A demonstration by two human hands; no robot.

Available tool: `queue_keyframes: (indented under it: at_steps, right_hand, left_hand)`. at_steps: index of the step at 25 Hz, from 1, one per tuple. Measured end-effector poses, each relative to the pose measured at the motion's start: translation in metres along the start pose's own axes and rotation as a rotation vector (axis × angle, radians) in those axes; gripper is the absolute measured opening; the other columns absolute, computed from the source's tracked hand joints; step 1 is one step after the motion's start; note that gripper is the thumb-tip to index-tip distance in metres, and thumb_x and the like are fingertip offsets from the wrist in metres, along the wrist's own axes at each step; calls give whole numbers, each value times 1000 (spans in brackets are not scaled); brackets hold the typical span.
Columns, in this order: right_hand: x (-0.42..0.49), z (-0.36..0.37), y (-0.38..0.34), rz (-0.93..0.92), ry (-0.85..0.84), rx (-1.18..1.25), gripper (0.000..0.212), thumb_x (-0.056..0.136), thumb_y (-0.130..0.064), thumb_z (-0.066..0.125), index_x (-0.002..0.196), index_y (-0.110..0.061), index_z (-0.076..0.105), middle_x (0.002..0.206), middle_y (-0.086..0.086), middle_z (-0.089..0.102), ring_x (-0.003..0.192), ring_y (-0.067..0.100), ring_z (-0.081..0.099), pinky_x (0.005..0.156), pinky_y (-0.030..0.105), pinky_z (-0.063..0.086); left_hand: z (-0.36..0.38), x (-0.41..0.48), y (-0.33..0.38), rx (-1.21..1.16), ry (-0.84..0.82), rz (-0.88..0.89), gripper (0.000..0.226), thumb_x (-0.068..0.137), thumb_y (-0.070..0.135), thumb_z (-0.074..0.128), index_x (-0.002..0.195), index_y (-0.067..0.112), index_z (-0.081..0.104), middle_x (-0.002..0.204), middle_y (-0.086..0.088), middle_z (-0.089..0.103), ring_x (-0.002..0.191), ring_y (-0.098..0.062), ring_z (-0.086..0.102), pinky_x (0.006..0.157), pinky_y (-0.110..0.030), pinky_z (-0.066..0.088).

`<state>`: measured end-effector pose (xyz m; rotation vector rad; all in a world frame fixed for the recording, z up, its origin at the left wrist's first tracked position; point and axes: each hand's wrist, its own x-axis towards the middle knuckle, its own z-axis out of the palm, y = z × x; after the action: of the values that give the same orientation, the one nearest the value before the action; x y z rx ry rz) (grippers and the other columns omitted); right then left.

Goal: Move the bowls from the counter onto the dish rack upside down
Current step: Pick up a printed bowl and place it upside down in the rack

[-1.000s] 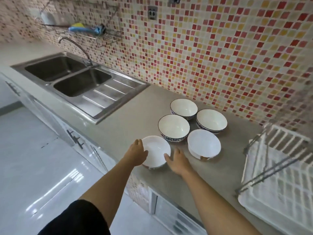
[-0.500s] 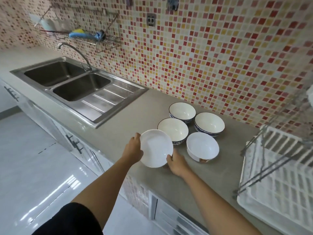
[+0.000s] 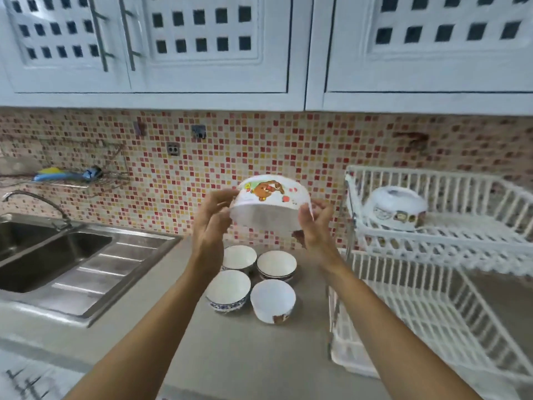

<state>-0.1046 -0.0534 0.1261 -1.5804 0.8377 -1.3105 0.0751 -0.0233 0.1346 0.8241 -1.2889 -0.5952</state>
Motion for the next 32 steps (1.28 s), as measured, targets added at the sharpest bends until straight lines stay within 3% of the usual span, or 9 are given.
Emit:
queue_keyframes:
  at_steps: [3, 6, 10, 13, 16, 20, 22, 24, 32]
  right_hand:
    - [4, -59, -49, -27, 6, 61, 71, 52, -71, 66, 107, -43, 30, 119, -1, 49, 108, 19, 55, 88, 30, 47]
    - [5, -117, -73, -24, 4, -29, 63, 55, -57, 62, 112, -51, 36, 121, -4, 53, 109, 17, 54, 86, 31, 43]
    - [16, -191, -80, -44, 57, -150, 93, 45, -77, 71, 126, -50, 33, 126, -10, 54, 120, 17, 53, 101, 36, 41]
    - [33, -243, -72, -23, 55, -182, 117, 42, -69, 80, 139, -41, 22, 130, 1, 54, 116, 19, 59, 97, 36, 48]
    - [46, -286, -56, 25, 62, -314, 108, 51, -52, 86, 138, -38, 23, 135, 5, 48, 113, 22, 59, 91, 39, 54]
    - [71, -332, -28, 138, -28, -643, 106, 60, -42, 84, 144, -38, 18, 149, -1, 32, 130, 16, 38, 109, 40, 37]
    - [82, -341, -21, 175, -106, -718, 106, 62, -41, 84, 145, -35, 18, 151, -2, 29, 127, 12, 37, 107, 33, 35]
    - [91, -345, -15, 194, -174, -784, 107, 63, -41, 84, 146, -33, 16, 150, -2, 30, 122, 11, 37, 103, 28, 34]
    - [112, -343, 5, 307, -297, -938, 115, 66, -43, 82, 148, -28, 3, 151, 2, 32, 132, 23, 37, 105, 33, 36]
  left_hand:
    - [50, 22, 36, -74, -95, 93, 20, 81, 36, 46, 93, 41, 62, 115, -9, 61, 111, -27, 60, 90, -38, 51]
    - [92, 42, 49, -81, -187, 102, 16, 88, 28, 48, 95, 33, 62, 108, -3, 60, 101, -16, 59, 86, -31, 50]
    - [162, 60, 52, -18, -361, 77, 38, 83, 35, 60, 119, 24, 52, 127, -4, 55, 116, -11, 56, 89, -21, 53]
    - [208, 83, 43, 58, -473, -56, 48, 84, 34, 61, 128, 20, 49, 128, -1, 57, 118, -15, 55, 103, -35, 45]
    - [248, 99, 24, 109, -554, -149, 47, 88, 16, 59, 134, 14, 50, 119, 0, 64, 110, -13, 61, 102, -36, 47]
    - [286, 105, -4, 210, -511, -286, 43, 94, 24, 51, 135, 9, 45, 119, -1, 61, 108, -15, 57, 94, -29, 44]
    - [295, 106, -14, 271, -502, -350, 46, 97, 33, 45, 138, 12, 41, 132, -5, 53, 113, -17, 50, 94, -31, 40]
    - [306, 106, -25, 336, -514, -385, 48, 98, 33, 44, 140, 11, 39, 130, -8, 53, 108, -17, 48, 89, -31, 39]
    - [318, 115, -47, 507, -517, -483, 59, 92, 25, 55, 145, 15, 31, 144, -16, 44, 123, -30, 49, 95, -34, 42]
